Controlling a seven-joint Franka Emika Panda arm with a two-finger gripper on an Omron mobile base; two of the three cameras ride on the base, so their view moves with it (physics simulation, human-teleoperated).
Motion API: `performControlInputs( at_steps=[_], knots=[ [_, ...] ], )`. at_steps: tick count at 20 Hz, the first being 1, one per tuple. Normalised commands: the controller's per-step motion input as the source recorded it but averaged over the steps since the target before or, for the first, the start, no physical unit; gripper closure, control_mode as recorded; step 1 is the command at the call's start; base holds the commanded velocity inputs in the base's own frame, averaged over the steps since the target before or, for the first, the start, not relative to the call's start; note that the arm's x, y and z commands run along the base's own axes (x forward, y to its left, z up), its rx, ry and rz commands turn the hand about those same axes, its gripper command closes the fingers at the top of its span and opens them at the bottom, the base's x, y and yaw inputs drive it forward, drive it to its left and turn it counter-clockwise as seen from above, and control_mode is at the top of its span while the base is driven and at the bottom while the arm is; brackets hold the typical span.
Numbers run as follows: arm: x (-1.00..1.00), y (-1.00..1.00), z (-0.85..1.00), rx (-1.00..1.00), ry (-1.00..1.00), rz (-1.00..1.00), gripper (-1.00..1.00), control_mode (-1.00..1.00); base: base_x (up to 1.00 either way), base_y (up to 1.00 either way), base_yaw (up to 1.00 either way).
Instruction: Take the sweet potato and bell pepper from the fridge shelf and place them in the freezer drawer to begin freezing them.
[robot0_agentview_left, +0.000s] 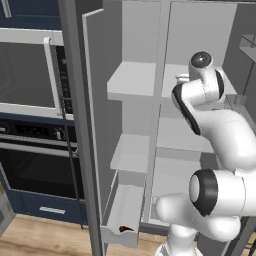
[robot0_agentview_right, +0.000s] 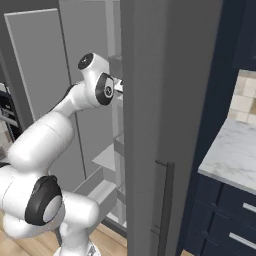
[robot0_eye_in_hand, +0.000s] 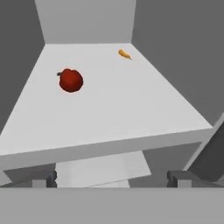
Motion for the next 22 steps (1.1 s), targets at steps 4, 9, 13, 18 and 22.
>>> performControlInputs(
  at_steps=[4, 9, 13, 18, 22],
  knots=[
    [0.6, -0.03, 0.0, 0.0, 0.01, 0.06, -1.0, -1.0, 0.0, 0.0, 0.0],
    [0.45, -0.16, 0.0, 0.0, 0.0, 0.06, -1.0, -1.0, 0.0, 0.0, 0.0],
    [0.31, -0.26, -0.04, 0.0, 0.0, 0.01, -1.0, -1.0, 0.0, 0.0, 0.0],
    [0.5, -0.16, -0.08, 0.0, 0.0, 0.0, -1.0, -1.0, 0.0, 0.0, 0.0],
    [0.52, -0.03, -0.24, 0.0, 0.0, 0.04, -1.0, -1.0, 0.0, 0.0, 0.0]
  ],
)
